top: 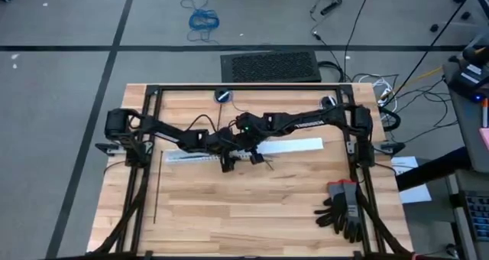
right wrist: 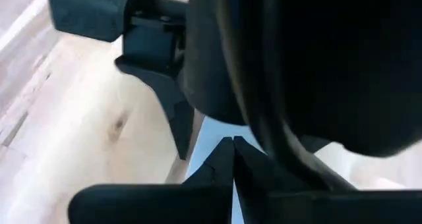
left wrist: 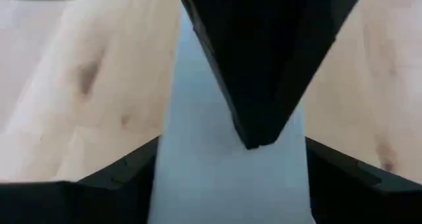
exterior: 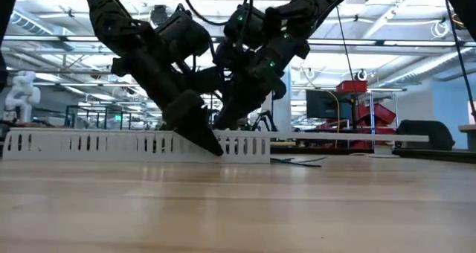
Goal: Ziptie cables
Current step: Close the cable duct
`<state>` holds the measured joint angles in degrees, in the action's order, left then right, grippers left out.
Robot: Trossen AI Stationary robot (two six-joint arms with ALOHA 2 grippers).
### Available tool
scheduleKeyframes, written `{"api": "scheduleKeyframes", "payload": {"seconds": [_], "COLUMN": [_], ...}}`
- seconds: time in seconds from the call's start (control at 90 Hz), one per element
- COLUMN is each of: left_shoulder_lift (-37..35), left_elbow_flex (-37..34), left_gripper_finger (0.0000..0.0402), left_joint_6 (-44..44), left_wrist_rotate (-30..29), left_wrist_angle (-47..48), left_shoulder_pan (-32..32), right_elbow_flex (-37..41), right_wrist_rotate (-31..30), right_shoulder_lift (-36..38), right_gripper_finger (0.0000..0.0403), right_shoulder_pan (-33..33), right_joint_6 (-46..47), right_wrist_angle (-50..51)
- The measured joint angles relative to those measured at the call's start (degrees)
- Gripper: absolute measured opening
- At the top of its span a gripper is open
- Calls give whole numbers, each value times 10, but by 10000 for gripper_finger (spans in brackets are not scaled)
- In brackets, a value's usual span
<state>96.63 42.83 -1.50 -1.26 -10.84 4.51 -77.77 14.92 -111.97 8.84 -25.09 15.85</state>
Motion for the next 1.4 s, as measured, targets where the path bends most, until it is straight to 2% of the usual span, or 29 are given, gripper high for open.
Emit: {"api": "scheduleKeyframes", "payload": {"seconds": [0.222, 0.289, 0.4, 0.5, 0.8, 1.111, 1.4], "left_shoulder_lift": [-97, -124, -144, -145, -135, -133, -98], "left_elbow_flex": [2, 2, 0, 0, -27, -30, -76], "left_gripper_finger": [293, 293, 293, 293, 293, 293, 293], "left_joint_6": [8, 15, 15, 18, 20, 24, 8], "left_wrist_rotate": [-9, -24, -35, -35, -2, 4, 7], "left_wrist_angle": [109, 172, 257, 273, 208, 199, 106], "left_shoulder_pan": [-1, 0, 0, 0, 0, 0, 0], "right_elbow_flex": [-3, -3, -3, -3, -3, -3, -3], "right_wrist_rotate": [3, -5, -4, -3, -1, 0, 0], "right_shoulder_lift": [1, 1, 1, 2, 2, 3, 4], "right_gripper_finger": [0, 0, 0, 0, 0, 0, 0], "right_shoulder_pan": [1, 0, -1, -1, -3, -3, -3], "right_joint_6": [-4, -3, 1, 3, 13, 19, 28], "right_wrist_angle": [24, 29, 32, 33, 39, 38, 37]}}
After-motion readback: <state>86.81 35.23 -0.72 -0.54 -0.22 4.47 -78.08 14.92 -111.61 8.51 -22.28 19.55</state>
